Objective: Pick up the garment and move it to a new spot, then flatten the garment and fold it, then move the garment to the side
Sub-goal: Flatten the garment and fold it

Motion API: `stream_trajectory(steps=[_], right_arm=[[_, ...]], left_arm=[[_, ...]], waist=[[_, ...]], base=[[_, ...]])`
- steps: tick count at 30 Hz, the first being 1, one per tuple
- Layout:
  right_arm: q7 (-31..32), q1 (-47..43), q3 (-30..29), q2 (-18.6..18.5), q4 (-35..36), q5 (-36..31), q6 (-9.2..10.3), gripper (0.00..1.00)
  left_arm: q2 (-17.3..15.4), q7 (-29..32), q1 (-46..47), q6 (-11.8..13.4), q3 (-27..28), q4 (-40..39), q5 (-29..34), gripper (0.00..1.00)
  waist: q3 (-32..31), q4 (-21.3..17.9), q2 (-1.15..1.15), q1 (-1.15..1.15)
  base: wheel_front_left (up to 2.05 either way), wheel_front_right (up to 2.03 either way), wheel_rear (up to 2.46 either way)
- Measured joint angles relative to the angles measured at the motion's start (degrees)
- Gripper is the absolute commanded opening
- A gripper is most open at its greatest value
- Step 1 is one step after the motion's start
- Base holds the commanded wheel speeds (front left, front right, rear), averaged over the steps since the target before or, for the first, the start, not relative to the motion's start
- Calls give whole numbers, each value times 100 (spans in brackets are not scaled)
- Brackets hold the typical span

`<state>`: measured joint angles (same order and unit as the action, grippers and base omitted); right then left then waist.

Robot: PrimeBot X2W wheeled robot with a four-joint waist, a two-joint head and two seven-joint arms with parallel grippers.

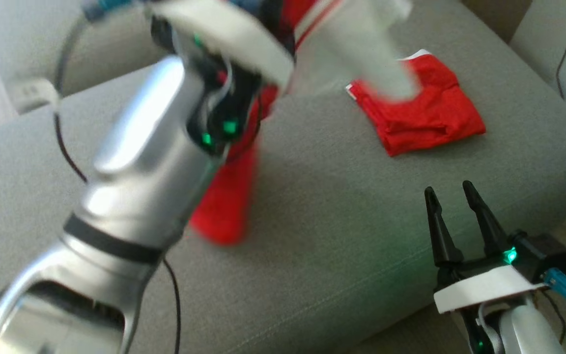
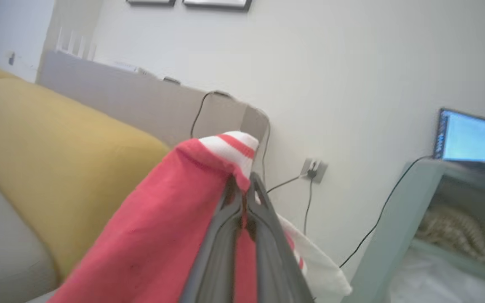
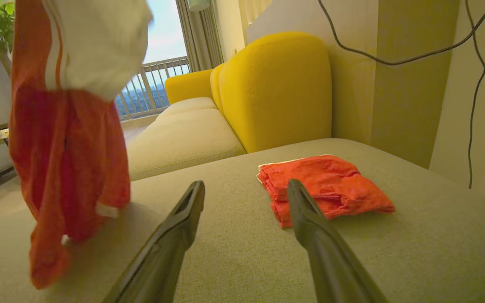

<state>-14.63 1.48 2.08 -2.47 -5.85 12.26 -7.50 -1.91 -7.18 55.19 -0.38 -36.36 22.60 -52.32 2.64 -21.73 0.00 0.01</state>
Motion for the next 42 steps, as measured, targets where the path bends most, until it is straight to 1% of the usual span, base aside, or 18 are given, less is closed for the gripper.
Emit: stream_trajectory(steps=[3, 4, 6, 8, 10, 13, 17, 21, 23, 24, 25, 26, 27, 28, 32, 37, 40, 42], right_arm=[[0, -33, -16, -1, 0, 0, 0, 100], [0, -33, -16, -1, 0, 0, 0, 100], [0, -114, -54, -1, 0, 0, 0, 100], [0, -185, -108, 0, 0, 0, 0, 100], [0, -235, -156, -1, 1, 0, 0, 100], [0, -237, -169, -1, 19, -1, 0, 100], [0, -244, -216, 0, 30, -22, 0, 100], [0, -270, -258, 1, 30, -133, 0, 100], [0, -266, -267, 0, 27, -188, 0, 100], [0, -261, -248, 0, 20, -219, 0, 100], [0, -240, -196, 1, -24, -250, 0, 100], [0, -213, -169, 1, -60, -270, 0, 100], [0, -182, -142, 1, -101, -270, 0, 100], [0, -146, -105, 1, -152, -270, 0, 100], [0, 35, 53, 1, -493, -237, 0, 100], [0, 324, 177, 0, -925, -157, 0, 100], [0, 580, 158, -2, -1243, -55, 0, 100], [0, 743, 133, -2, -1512, -33, 0, 100]], left_arm=[[33, -171, 426, 234, 109, -94, -537, 0], [33, -171, 426, 234, 109, -94, -537, 0], [62, -337, 547, 382, 268, -104, -757, 0], [63, -410, 542, 545, 454, -5, -822, 0], [-7, -427, 383, 653, 568, 131, -887, 0], [-292, -479, -324, 791, 715, 254, -965, 0], [-719, -633, -1719, 949, 1071, 506, -1089, 0], [-925, -687, -2665, 922, 1444, 781, -1121, 0], [-944, -704, -2774, 762, 1647, 926, -1116, 0], [-955, -704, -2761, 695, 1746, 985, -1058, 3], [-951, -705, -2690, 534, 1993, 1061, -869, 22], [-943, -706, -2633, 465, 2102, 1111, -779, 42], [-921, -710, -2584, 419, 2218, 1162, -698, 82], [-895, -711, -2540, 380, 2339, 1216, -610, 100], [-840, -712, -2523, 188, 2807, 1215, 51, 100], [-757, -713, -2703, 192, 3240, 661, 1379, 100], [-547, -749, -3045, 182, 3537, 108, 2045, 100], [-363, -751, -3347, 127, 3594, -174, 2413, 100]], waist=[[-120, -39, 0, 0], [-120, -39, 0, 0], [-168, -19, 0, 0], [-190, 30, 0, 0], [-210, 87, 0, 0], [-212, 180, 0, 0], [-121, 329, 0, -1], [69, 505, 0, -1], [179, 606, 0, -1], [236, 656, 0, -1], [352, 745, 0, -1], [406, 791, 0, -1], [453, 835, 0, -1], [500, 877, 0, -1], [655, 1006, 0, -2], [771, 1142, 0, -1], [806, 1248, 0, -1], [815, 1335, 0, -1]], base=[[0, 0, 0], [0, 0, 0], [0, 0, 0], [0, 0, 0], [0, 0, 0], [0, 0, 0], [0, 0, 0], [0, 0, 0], [0, 0, 0], [0, 0, 0], [0, 0, 0], [0, 0, 0], [0, 0, 0], [0, 0, 0], [0, 0, 0], [0, 0, 0], [0, 0, 0], [0, 0, 0]])
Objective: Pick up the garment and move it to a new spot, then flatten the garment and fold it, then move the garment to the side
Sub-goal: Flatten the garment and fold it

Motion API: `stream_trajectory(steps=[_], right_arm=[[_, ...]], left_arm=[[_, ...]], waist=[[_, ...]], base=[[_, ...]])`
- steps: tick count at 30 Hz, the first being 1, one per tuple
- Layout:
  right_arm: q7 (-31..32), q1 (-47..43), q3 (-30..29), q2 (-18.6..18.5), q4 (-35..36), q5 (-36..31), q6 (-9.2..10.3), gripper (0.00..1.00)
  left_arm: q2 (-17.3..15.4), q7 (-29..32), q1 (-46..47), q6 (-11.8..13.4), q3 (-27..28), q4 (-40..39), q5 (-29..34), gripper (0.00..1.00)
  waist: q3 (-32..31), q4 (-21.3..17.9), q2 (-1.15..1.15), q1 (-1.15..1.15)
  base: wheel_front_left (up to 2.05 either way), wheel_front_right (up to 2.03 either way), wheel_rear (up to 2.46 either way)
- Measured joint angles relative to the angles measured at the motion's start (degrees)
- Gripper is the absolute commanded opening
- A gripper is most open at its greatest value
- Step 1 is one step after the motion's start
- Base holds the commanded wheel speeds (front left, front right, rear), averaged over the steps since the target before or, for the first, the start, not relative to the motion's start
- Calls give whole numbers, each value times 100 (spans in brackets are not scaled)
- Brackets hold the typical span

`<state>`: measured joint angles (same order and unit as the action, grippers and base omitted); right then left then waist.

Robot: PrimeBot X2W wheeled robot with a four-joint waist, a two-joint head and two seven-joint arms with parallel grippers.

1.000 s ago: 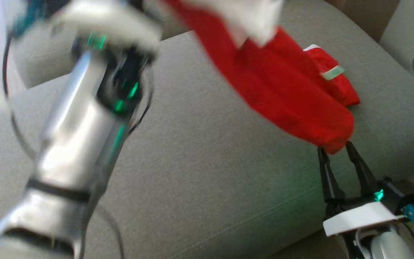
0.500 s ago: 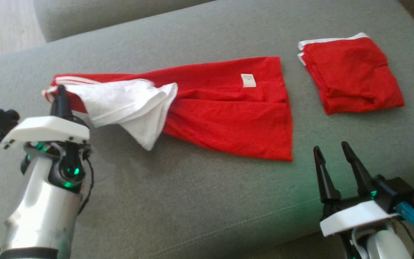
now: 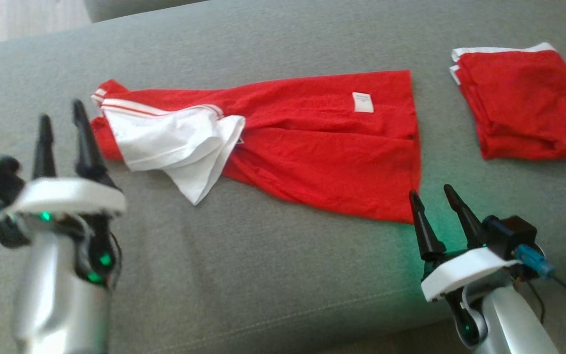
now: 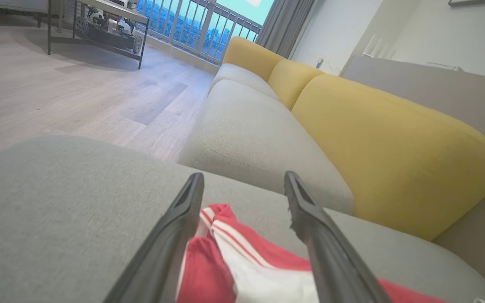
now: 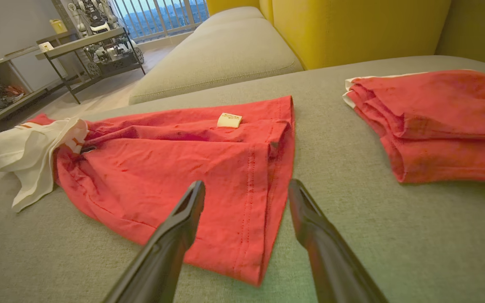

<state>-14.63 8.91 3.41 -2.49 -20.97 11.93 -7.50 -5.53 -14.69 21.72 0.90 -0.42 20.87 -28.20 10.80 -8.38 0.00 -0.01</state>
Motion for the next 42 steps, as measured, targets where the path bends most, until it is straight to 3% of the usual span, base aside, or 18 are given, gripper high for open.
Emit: stream_trajectory(steps=[7, 10, 15, 22, 23, 24, 25, 35, 36, 37, 42], right_arm=[[0, 667, -231, -4, -1160, 66, 0, 100], [0, 1021, -363, -10, -1588, 220, 0, 100], [0, 1527, -589, -36, -2202, -90, 0, 100], [0, 1906, -688, -41, -3134, -176, 0, 98], [0, 1982, -697, -42, -3229, -178, 0, 42], [0, 2064, -714, -43, -3295, -181, 0, 7], [0, 2142, -733, -44, -3337, -198, 0, 0], [0, 2485, -1427, -45, -2702, -811, 0, 0], [0, 2494, -1482, -44, -2720, -859, 0, 72], [0, 2489, -1522, -43, -2739, -892, -1, 100], [0, 2246, -1149, -74, -2457, -549, 0, 100]], left_arm=[[292, 0, -910, -142, -74, -789, 856, 100], [308, 0, -1128, -132, -255, -953, 875, 100], [314, 0, -1335, 77, -809, -1110, 683, 100], [312, 0, -1341, 232, -1048, -1170, 684, 100], [310, 0, -1341, 257, -1067, -1185, 684, 100], [310, 0, -1340, 271, -1093, -1203, 686, 100], [310, 0, -1340, 272, -1125, -1215, 686, 100], [310, 0, -1340, 311, -1386, -1279, 803, 100], [310, 0, -1334, 303, -1432, -1271, 806, 100], [310, 0, -1330, 304, -1466, -1254, 840, 100], [309, 0, -1318, 316, -1537, -1152, 844, 100]], waist=[[32, 331, 0, 0], [49, 469, 0, 0], [77, 679, 0, 0], [98, 889, 0, 0], [97, 914, 0, 0], [94, 937, 0, 0], [91, 957, 0, 0], [98, 1064, 0, 1], [101, 1059, 0, 1], [102, 1049, 0, 1], [94, 919, 0, 1]], base=[[0, 0, 0], [0, 0, 0], [0, 0, 0], [0, 0, 0], [0, 0, 0], [0, 0, 0], [0, 0, 0], [0, 0, 0], [0, 0, 0], [0, 0, 0], [0, 0, 0]])
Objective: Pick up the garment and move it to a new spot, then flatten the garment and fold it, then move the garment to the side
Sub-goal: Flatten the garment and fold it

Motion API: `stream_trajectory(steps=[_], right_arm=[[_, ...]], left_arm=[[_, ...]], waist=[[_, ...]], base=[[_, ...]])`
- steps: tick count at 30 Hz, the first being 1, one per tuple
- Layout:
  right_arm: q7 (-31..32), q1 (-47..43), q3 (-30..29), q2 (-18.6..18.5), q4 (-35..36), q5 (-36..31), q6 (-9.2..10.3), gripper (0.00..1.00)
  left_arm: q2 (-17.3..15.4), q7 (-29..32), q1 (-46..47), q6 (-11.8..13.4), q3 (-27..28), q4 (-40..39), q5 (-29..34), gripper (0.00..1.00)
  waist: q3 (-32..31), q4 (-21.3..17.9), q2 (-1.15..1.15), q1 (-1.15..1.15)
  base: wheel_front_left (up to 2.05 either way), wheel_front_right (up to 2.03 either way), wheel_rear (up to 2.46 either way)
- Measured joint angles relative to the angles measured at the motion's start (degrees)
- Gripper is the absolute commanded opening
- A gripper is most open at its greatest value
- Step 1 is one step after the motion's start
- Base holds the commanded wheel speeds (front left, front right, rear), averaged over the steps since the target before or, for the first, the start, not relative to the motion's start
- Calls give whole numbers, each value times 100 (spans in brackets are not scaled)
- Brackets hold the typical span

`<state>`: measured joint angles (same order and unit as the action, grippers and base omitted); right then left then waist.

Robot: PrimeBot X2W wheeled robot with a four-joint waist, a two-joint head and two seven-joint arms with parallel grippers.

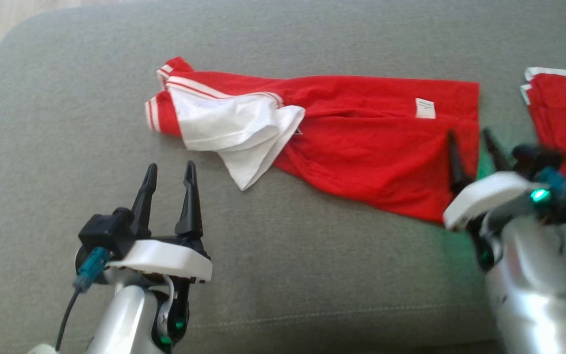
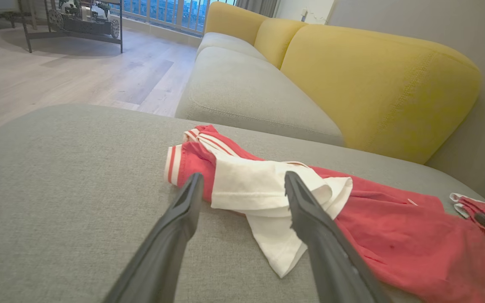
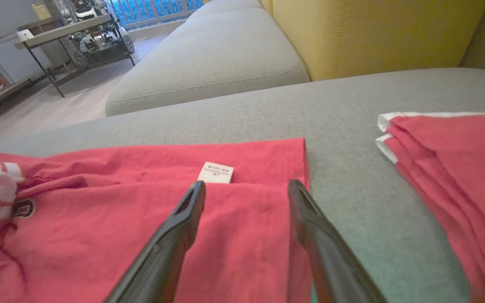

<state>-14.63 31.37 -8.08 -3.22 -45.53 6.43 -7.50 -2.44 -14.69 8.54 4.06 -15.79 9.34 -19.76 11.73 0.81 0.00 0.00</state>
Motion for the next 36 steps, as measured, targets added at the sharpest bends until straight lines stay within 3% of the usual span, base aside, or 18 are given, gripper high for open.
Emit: stream_trajectory(steps=[8, 12, 20, 29, 33, 36], right_arm=[[0, -1868, 726, 24, 1133, 991, 0, 100], [1, -2350, 1029, 34, 1397, 1369, 0, 100], [0, -2209, 977, 36, 1771, 1358, 0, 100], [0, -1169, 875, 30, 573, 938, 0, 99], [0, -810, 926, 27, -4, 915, 0, 78], [-12, -554, 999, 8, -371, 869, 0, 50]], left_arm=[[0, 0, -8, 47, -12, 224, -82, 100], [-2, 1, -10, 46, -55, 337, -98, 100], [-2, 1, -9, 45, -219, 420, -87, 100], [-2, 1, -2, 42, -389, 426, 8, 100], [-3, 1, 10, 41, -421, 426, 10, 100], [-3, 1, 55, 44, -453, 424, 11, 100]], waist=[[-38, -374, 0, 0], [-18, -529, 0, 0], [-38, -680, 0, 0], [49, -556, 0, -1], [129, -489, 0, -1], [170, -442, 0, -1]], base=[[0, 0, 0], [0, 0, 0], [0, 0, 0], [0, 0, 0], [0, 0, 0], [0, 0, 0]])
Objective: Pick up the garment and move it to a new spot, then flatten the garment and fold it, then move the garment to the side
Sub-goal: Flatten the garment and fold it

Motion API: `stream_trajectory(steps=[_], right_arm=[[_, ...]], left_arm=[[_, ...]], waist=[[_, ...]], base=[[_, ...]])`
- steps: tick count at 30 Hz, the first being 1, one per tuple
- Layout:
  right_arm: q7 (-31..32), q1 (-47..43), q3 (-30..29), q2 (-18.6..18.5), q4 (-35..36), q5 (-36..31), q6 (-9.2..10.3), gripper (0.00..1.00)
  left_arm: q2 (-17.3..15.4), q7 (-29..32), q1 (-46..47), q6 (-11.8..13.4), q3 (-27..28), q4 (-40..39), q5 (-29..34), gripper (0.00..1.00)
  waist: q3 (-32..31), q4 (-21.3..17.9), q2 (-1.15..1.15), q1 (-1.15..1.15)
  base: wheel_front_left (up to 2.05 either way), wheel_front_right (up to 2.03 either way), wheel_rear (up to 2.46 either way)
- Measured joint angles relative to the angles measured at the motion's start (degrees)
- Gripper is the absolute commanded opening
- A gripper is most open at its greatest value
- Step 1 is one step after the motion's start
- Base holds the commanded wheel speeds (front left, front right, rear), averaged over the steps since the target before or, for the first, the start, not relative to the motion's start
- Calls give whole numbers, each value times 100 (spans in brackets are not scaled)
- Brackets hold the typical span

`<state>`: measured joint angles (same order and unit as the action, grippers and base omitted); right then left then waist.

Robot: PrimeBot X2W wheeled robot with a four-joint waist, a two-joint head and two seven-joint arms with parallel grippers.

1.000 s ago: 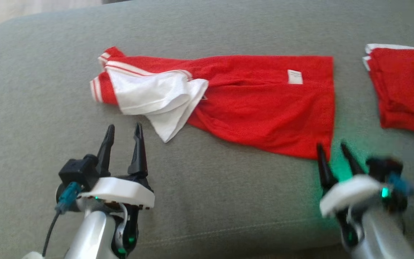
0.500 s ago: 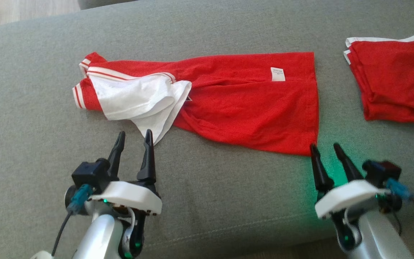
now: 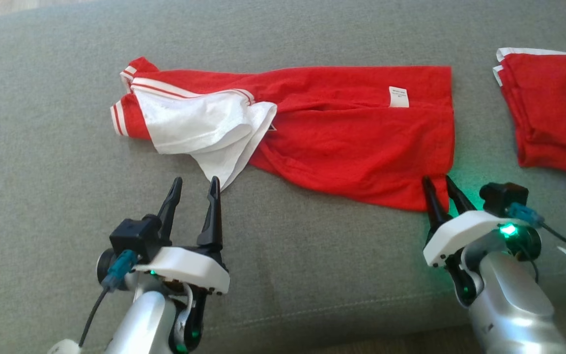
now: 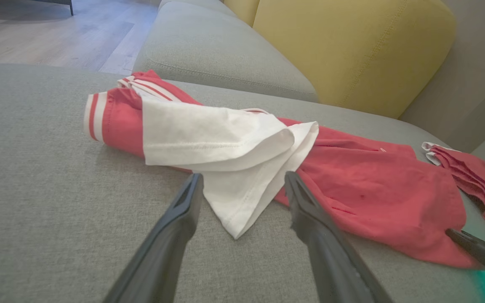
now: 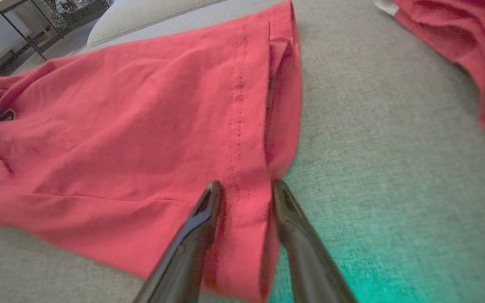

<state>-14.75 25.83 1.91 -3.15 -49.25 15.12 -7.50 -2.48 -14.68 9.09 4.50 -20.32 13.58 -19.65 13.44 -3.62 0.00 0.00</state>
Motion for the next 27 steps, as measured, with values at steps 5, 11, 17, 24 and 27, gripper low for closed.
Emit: stream_trajectory(steps=[5, 11, 17, 24, 27], right_arm=[[-31, 170, 58, -15, -246, -2, 0, 16], [-15, 122, -53, -7, -155, -234, 0, 0], [-11, -260, -790, 13, 267, -768, -1, 44], [-4, -380, -942, 16, 679, -977, -1, 100], [-4, -432, -856, 16, 1007, -926, -1, 100]], left_arm=[[0, 0, 48, 3, 12, -9, 51, 100], [0, 0, 48, 4, 45, -26, 92, 100], [0, 0, 46, 13, 60, -53, 92, 100], [0, 0, 46, 40, 55, -59, 93, 100], [0, 0, 46, 37, 59, -58, 94, 100]], waist=[[-17, -7, 0, 0], [-72, -49, 0, 0], [-115, -125, 0, 0], [-106, -147, 0, 0], [-84, -147, 0, 0]], base=[[0, 0, 0], [0, 0, 0], [0, 0, 0], [0, 0, 0], [0, 0, 0]])
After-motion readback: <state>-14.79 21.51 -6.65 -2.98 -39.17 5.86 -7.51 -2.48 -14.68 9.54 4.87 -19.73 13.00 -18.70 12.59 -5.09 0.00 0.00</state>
